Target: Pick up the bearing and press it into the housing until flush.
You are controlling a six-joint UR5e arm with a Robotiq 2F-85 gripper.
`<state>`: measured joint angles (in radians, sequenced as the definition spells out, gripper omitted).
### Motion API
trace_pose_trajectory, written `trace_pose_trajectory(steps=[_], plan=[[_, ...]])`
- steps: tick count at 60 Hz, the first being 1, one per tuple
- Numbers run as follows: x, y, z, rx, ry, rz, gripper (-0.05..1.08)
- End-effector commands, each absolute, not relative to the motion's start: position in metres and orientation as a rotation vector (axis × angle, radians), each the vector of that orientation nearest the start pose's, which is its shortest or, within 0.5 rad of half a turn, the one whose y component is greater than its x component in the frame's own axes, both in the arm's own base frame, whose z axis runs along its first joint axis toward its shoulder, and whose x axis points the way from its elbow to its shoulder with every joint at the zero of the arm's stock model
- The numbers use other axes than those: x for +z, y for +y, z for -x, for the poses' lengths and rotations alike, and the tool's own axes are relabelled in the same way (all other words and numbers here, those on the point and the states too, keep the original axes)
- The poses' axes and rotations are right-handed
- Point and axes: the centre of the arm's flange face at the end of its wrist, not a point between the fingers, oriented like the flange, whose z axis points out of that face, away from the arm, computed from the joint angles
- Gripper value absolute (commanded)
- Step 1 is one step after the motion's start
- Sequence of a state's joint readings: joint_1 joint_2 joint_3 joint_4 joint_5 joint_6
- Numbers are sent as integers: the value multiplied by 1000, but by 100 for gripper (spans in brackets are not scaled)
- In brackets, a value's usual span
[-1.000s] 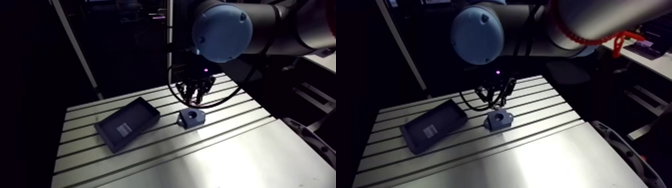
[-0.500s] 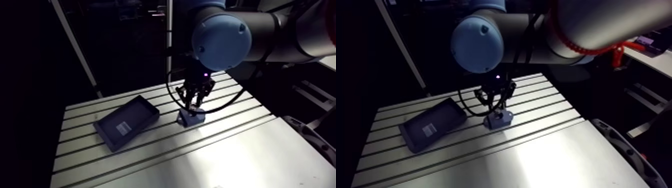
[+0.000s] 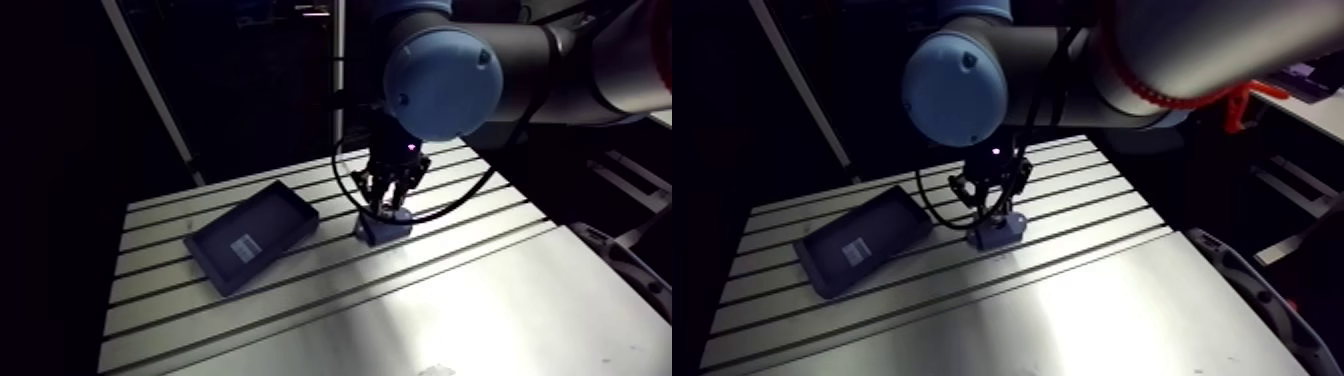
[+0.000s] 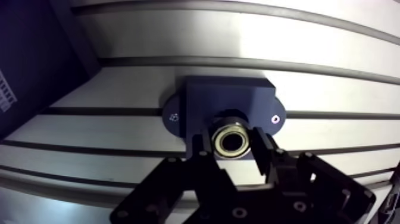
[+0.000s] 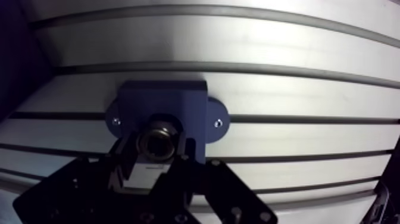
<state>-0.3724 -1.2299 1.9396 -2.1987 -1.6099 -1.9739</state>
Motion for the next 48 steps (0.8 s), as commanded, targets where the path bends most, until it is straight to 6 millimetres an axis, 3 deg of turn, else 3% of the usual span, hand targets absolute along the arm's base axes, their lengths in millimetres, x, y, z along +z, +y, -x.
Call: trace_pose_trajectory(steps=[1,48], plan=[[195,74,543,6,3048,50,75],[186,73,543,-3,3033,46,75]])
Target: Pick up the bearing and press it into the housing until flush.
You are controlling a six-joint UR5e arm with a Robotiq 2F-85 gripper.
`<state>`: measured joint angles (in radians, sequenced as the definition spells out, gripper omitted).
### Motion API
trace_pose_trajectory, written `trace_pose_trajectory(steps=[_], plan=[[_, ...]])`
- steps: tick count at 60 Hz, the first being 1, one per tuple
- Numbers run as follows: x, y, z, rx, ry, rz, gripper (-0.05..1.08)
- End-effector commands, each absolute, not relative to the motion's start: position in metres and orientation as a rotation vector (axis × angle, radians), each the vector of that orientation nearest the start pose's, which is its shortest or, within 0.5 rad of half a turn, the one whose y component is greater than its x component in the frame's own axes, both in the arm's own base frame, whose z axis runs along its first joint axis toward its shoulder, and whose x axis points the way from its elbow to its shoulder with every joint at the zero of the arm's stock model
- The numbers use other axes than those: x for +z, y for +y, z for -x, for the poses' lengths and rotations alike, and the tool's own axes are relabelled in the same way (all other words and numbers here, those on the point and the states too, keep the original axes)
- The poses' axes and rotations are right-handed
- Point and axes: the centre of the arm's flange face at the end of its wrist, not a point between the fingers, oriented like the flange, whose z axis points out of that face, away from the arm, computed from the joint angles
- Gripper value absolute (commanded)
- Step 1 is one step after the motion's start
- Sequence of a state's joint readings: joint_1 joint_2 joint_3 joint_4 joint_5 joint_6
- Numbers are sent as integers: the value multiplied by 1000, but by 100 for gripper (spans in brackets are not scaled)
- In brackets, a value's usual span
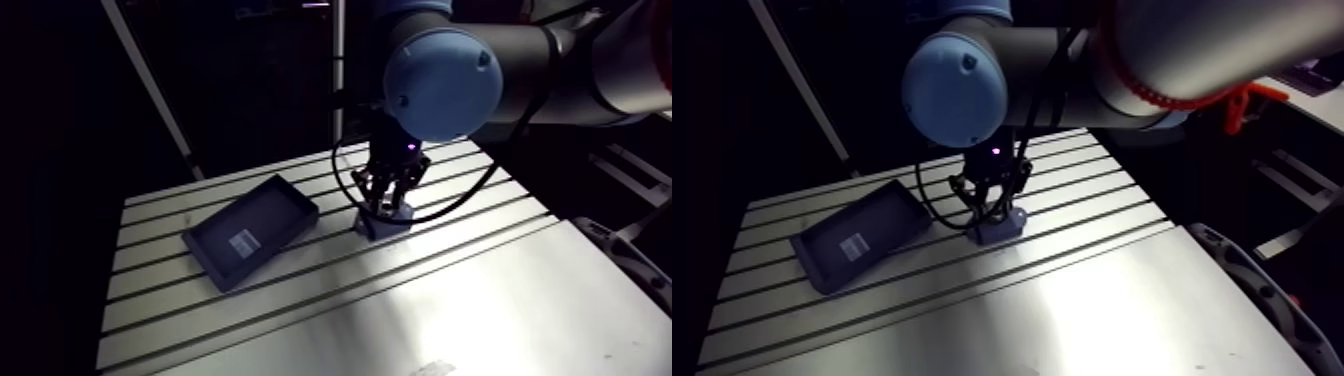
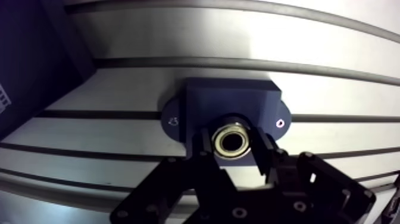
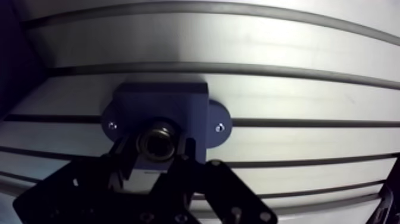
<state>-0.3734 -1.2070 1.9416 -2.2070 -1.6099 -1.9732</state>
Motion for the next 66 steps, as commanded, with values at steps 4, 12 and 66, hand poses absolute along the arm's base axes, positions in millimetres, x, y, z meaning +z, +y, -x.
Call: trace_pose_trajectory(steps=[4,12,66], plan=[[186,74,543,-3,3033,44,75],[186,73,543,-3,3032,44,75],[182,75,546,-6,3029,48,76]])
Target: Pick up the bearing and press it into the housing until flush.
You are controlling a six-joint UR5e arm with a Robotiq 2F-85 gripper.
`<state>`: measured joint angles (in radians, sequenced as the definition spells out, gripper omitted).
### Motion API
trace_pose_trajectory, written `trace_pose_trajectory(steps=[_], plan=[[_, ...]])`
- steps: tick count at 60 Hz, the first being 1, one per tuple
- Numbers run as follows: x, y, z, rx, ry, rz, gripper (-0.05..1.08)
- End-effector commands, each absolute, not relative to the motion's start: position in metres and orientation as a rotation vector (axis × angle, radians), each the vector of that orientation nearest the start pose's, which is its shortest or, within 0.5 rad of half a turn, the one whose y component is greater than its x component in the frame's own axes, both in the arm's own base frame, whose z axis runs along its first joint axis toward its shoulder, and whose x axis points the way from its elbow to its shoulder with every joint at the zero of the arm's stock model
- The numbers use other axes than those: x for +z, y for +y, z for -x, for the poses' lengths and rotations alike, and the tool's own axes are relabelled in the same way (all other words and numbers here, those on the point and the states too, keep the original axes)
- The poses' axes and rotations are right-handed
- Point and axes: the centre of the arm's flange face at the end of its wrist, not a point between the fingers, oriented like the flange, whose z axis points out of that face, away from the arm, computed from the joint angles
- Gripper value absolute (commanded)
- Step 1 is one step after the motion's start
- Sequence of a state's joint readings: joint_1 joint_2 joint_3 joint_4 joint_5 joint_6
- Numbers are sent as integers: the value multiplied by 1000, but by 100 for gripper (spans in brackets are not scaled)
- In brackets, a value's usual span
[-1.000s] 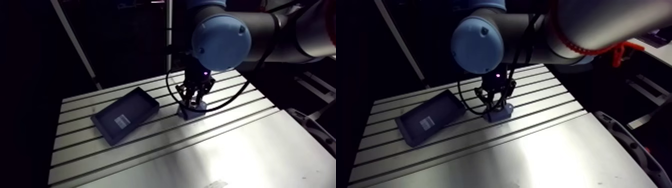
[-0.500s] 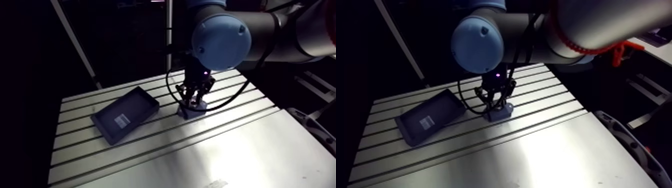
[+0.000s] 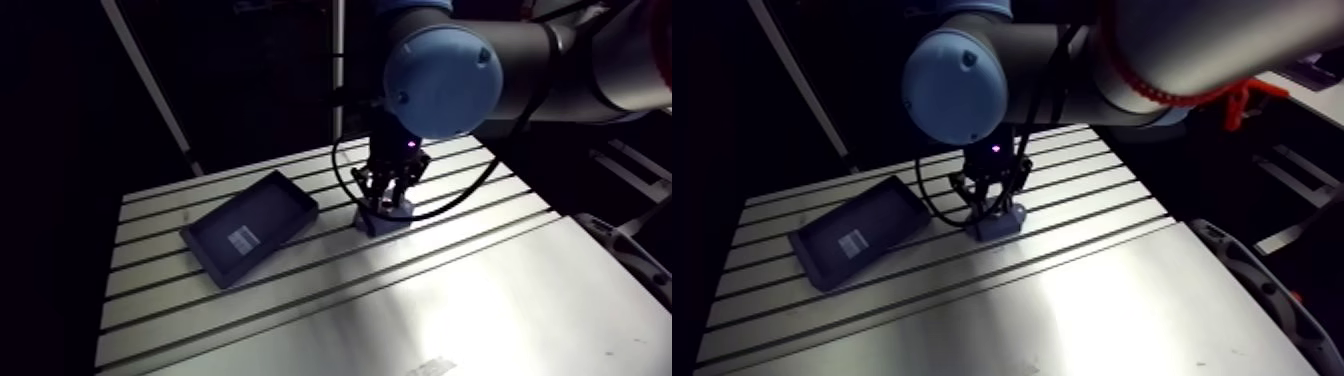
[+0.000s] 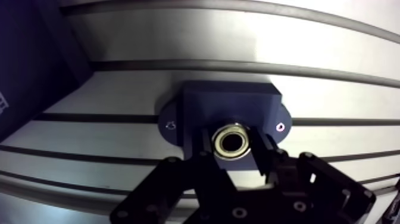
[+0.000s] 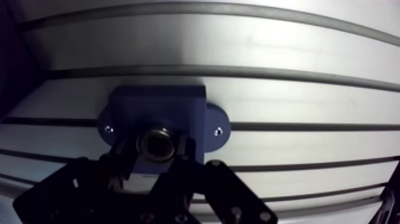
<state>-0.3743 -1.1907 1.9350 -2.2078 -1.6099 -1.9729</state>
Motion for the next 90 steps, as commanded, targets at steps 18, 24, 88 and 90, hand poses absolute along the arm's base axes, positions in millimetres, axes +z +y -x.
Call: trace_pose_trajectory(steps=[18,24,88,90], plan=[[196,73,547,6,3051,62,0],[220,72,549,20,3074,66,0],[241,71,551,14,3017,-16,108],[238,71,552,13,3017,-15,108]])
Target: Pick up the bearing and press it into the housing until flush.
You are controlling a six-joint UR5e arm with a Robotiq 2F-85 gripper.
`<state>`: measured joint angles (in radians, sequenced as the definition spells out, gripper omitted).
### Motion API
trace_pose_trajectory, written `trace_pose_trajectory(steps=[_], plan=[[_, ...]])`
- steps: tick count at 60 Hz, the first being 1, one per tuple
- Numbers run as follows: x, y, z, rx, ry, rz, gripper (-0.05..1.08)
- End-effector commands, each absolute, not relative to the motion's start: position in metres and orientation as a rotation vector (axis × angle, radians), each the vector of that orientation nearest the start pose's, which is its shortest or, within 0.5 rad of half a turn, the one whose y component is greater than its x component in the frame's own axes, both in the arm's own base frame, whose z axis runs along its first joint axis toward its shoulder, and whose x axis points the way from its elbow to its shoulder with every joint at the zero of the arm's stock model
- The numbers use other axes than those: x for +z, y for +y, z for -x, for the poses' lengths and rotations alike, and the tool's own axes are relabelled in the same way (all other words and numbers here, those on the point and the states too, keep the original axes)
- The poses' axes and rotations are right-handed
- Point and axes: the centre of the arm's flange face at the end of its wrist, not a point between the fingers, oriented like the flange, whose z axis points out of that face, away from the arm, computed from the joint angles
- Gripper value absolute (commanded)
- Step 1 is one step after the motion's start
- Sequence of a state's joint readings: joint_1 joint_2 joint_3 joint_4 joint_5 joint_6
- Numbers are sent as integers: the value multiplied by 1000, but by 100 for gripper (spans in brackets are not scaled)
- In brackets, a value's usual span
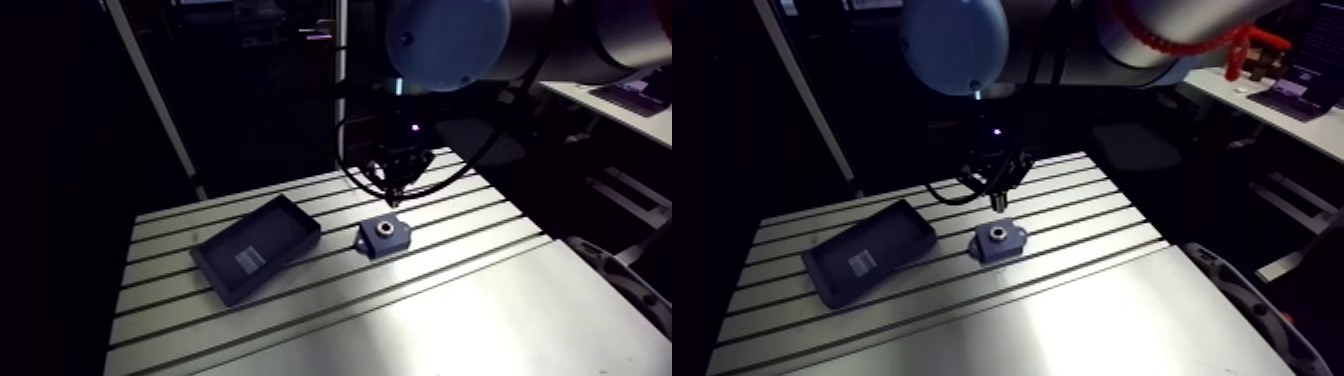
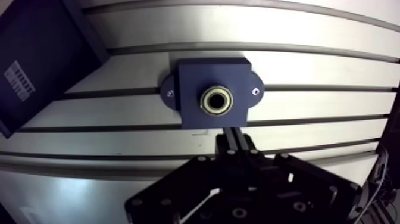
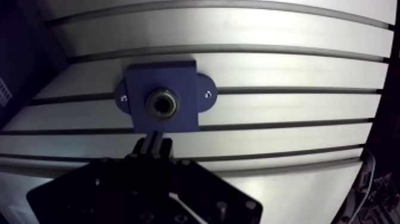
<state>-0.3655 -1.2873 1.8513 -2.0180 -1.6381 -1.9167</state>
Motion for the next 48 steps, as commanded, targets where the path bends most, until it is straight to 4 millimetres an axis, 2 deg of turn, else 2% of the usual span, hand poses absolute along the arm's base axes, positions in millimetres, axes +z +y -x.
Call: trace_pose_trajectory(steps=[1,8,48], plan=[[235,71,553,13,3017,-13,108],[224,69,554,10,3011,-3,108],[208,69,551,21,3005,0,108]])
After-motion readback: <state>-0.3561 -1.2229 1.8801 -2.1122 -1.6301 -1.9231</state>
